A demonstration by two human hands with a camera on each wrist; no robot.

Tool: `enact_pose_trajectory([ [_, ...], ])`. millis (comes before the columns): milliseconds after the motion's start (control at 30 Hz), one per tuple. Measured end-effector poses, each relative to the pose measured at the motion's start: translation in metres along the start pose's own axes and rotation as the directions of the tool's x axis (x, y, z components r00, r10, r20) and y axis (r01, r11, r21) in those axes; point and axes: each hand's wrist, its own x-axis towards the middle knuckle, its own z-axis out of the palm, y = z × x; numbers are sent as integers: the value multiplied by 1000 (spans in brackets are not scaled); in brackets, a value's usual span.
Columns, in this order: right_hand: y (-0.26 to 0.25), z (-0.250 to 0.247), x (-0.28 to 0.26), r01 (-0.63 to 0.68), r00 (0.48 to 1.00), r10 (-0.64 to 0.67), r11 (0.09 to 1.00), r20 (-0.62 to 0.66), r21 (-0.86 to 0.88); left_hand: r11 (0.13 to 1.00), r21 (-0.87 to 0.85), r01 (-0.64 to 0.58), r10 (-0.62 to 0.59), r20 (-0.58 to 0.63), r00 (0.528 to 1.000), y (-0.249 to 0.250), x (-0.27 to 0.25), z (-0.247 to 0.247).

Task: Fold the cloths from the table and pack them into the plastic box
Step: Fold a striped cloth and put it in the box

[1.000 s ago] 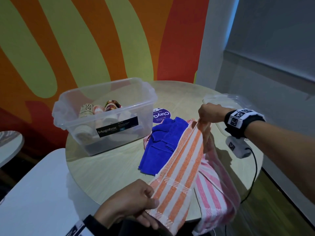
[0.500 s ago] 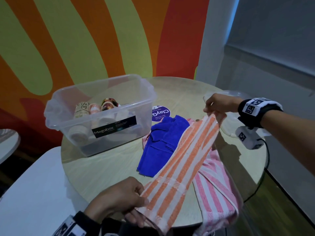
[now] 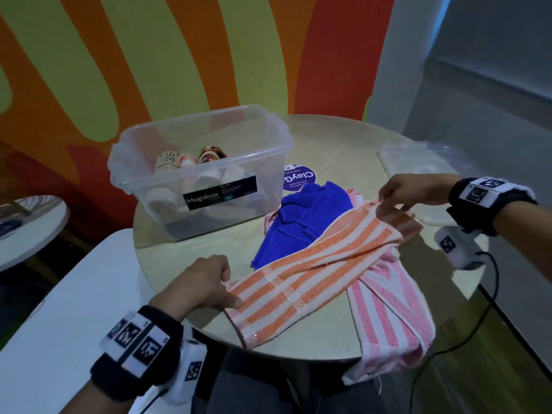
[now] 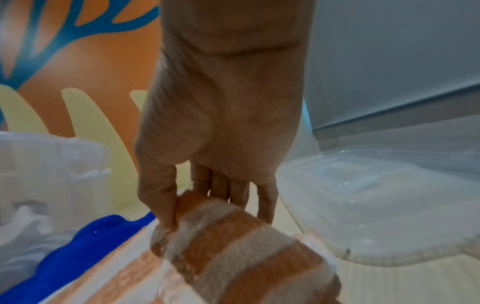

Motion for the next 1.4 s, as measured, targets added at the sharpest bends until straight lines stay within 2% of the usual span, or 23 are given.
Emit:
enact_pose_trajectory([
  [67,-5,-1,-6,25,999,-20,991,-33,131,999,-30,-37,38,34,999,-2,0,2],
  [133,-8,2,-12,27,999,-30,979,12,203,992,-98,-82,86,37,996,-5,-1,2],
  [233,-7,1,-23,3,991,-46,944,124,329,968,-223,-114,103,-59,993,-13,-6,-10],
  [333,-2,0,-30,13,986,-63,951,151,310,943,-320,-87,47,-131,990,-28,-1,-31],
  [467,-6,13,-26,82,983,-116,970,141,229,957,-289,-34,-21,-187,982,-44,17,-42],
  [600,-14,28,-23,106,983,-162,888,89,447,953,-303,5,-85,-252,964,-56,28,-34],
  [667,-14,29,-27,79,970,-189,840,153,536,960,-277,44,-123,-274,954,-67,31,-31],
  [767,-10,20,-37,60,942,-184,914,280,401,958,-272,89,-169,-287,943,-78,31,-33],
  [833,-4,13,-42,60,935,-166,944,312,323,958,-270,94,-172,-284,943,-81,30,-35],
  [967,5,19,-41,12,942,-153,903,297,429,944,-316,91,-179,-262,948,-83,31,-34],
  [1100,2,51,-35,-28,981,-33,950,190,312,904,-427,-11,-117,-272,955,-76,27,-29],
  [1233,4,66,-28,-12,1000,6,929,16,369,900,-429,-75,-46,-265,963,-72,19,-28],
  [1300,2,71,-23,-13,999,23,969,-36,245,900,-424,-104,-21,-279,960,-71,12,-32],
  [1400,-5,73,-17,-28,995,17,993,-97,-118,887,-435,-155,13,-313,950,-63,-2,-39],
])
